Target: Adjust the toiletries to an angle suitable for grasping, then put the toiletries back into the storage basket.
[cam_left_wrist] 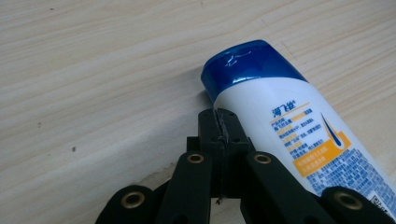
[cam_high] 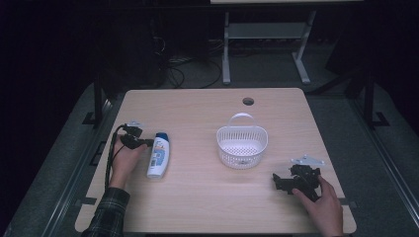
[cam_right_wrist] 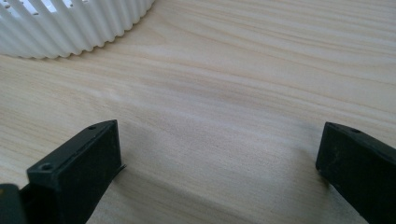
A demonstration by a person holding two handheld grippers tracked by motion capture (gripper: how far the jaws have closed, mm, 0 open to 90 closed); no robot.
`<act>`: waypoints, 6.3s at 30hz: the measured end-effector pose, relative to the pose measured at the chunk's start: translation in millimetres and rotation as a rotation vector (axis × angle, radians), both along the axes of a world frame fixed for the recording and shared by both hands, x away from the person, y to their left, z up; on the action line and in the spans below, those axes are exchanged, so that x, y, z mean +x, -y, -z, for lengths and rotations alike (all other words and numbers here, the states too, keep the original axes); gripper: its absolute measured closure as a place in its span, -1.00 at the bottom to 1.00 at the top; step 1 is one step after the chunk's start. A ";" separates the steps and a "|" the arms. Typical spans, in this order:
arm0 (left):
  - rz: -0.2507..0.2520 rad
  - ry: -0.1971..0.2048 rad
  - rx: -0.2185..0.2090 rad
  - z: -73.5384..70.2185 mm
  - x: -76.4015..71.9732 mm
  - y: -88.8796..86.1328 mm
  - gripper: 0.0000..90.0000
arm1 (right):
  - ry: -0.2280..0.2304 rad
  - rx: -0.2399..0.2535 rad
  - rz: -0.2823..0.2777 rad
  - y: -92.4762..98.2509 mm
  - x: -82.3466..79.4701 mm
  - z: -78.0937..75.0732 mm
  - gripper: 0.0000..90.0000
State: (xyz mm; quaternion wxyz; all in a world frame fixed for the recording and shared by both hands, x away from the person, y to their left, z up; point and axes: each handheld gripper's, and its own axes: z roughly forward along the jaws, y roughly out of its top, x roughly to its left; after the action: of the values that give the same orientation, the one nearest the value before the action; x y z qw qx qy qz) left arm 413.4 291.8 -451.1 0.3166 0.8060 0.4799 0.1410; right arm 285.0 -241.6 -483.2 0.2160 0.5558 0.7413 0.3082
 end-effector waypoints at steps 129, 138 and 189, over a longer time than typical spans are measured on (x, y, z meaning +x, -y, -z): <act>0.379 -0.239 0.310 -9.6 8.6 128.4 -0.24 | 0.000 0.000 -0.003 0.0 0.2 0.0 -1.00; 0.373 -0.222 0.298 -10.6 5.8 127.3 -0.21 | -0.001 0.000 -0.003 0.0 0.1 0.0 -1.00; 0.434 0.192 -0.324 -94.0 -42.8 55.2 -0.19 | 0.000 0.000 -0.006 0.1 0.1 -0.1 -1.00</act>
State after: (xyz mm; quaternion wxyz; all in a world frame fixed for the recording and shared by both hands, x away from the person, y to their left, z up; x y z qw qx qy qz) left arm 370.7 236.6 -357.1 0.5080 0.8117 0.2804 0.0670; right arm 285.1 -241.7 -483.1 0.2150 0.5537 0.7429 0.3087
